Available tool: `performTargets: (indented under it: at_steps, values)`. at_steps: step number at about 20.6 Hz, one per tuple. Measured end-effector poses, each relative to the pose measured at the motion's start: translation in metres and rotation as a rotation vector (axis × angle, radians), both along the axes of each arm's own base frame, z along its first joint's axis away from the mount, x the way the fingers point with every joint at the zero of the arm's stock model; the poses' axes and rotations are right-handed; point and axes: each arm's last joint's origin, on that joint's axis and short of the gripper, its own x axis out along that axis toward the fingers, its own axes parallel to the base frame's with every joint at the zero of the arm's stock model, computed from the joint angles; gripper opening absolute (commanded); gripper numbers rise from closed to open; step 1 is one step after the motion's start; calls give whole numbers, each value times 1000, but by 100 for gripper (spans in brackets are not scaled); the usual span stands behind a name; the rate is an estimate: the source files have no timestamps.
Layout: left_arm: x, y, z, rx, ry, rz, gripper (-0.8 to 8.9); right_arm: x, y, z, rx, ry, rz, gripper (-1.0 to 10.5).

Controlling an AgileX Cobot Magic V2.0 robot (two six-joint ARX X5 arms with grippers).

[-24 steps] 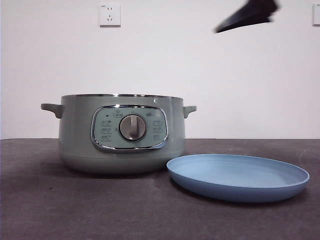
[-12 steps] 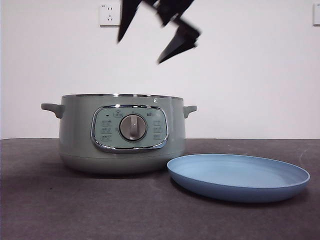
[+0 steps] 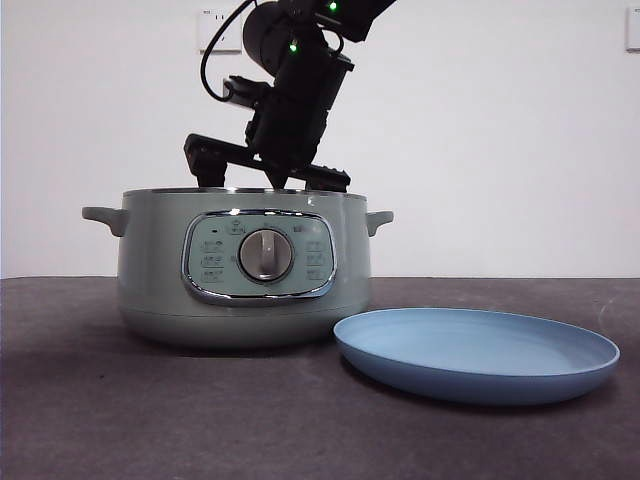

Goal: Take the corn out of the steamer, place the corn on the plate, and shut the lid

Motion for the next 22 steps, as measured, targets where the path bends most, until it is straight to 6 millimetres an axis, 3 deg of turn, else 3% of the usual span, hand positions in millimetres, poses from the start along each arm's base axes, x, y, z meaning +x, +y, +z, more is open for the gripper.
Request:
performTargets:
  at_steps: [8,15,20,22]
  values:
    - [0,0,0,-1,1,-5,-9,5,5,-27,-50,36,-6,588]
    - [0,0,-1,6,14,-4,-9,5,5,-28,-52,39,-5,-5]
    - [-1,0,-3,12,27,-4,-9,5,5,-27,-48,35,-4,-16]
    - [-1,0,-3,12,26,-3,-9,0,2,-7,-27,9,-5,-16]
